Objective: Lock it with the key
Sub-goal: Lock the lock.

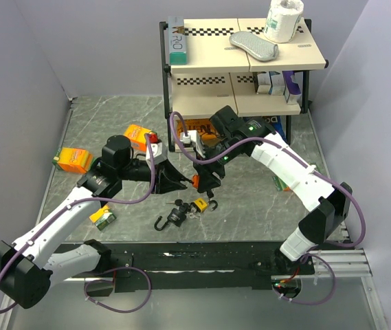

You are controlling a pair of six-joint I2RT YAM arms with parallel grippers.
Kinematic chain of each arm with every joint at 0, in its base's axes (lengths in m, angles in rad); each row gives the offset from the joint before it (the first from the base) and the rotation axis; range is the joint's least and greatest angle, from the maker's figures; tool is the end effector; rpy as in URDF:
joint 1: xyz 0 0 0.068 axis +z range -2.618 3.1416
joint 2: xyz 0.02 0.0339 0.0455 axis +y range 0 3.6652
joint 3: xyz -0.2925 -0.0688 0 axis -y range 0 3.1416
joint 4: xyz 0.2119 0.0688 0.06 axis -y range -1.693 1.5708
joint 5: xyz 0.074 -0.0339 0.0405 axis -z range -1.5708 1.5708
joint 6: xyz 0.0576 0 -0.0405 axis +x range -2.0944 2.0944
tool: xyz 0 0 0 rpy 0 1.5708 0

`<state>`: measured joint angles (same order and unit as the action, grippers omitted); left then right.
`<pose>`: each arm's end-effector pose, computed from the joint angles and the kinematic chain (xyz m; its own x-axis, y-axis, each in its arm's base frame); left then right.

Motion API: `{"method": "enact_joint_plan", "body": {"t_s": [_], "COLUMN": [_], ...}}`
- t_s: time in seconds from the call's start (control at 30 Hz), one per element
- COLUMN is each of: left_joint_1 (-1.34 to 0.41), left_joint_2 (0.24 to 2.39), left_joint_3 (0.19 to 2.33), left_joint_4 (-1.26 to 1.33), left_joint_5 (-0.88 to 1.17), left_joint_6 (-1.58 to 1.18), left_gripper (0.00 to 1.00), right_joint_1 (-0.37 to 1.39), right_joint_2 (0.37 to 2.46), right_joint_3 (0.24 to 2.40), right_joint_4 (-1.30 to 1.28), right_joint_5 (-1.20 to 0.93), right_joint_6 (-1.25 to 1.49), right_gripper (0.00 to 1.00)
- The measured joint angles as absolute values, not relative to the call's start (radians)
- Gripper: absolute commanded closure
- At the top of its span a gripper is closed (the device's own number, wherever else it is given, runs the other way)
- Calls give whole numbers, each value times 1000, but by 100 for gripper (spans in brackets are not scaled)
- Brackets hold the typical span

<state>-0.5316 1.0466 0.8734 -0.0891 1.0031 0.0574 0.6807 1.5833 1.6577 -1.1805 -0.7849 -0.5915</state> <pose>0.1427 -0.1402 0.3621 -0.1672 0.1341 -0.9767 0.9857 0.0431 -0.1629 0.1935 0.2091 0.3790 -0.1912 -0.6624 -0.7243 -0.9613 -0.0228 0.2746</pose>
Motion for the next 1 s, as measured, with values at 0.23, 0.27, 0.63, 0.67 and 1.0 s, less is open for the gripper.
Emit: {"method": "enact_joint_plan", "body": {"t_s": [0.23,0.27,0.63,0.67,1.0], "left_joint_1": [-532,-532,-532,-532,-532], "left_joint_2": [1047,1047,1047,1047,1047], "left_joint_3": [873,873,873,873,874], "left_joint_4": [-95,-95,-95,-95,-94], "left_joint_5": [996,996,987,987,986], "left_joint_6": [65,64,58,59,37], "left_gripper": [75,73,65,66,68], "right_joint_1": [686,686,691,691,692], "right_joint_2": [1583,1583,1583,1583,1583], "right_joint_3": [1680,1681,1682,1682,1681], "right_joint_4": [-1187,-1189,-1204,-1205,-1205], "right_joint_5": [-784,-784,-784,-784,-783], "right_joint_6": [-597,-598,-612,-613,-616], "right_gripper": [100,100,100,100,100]}}
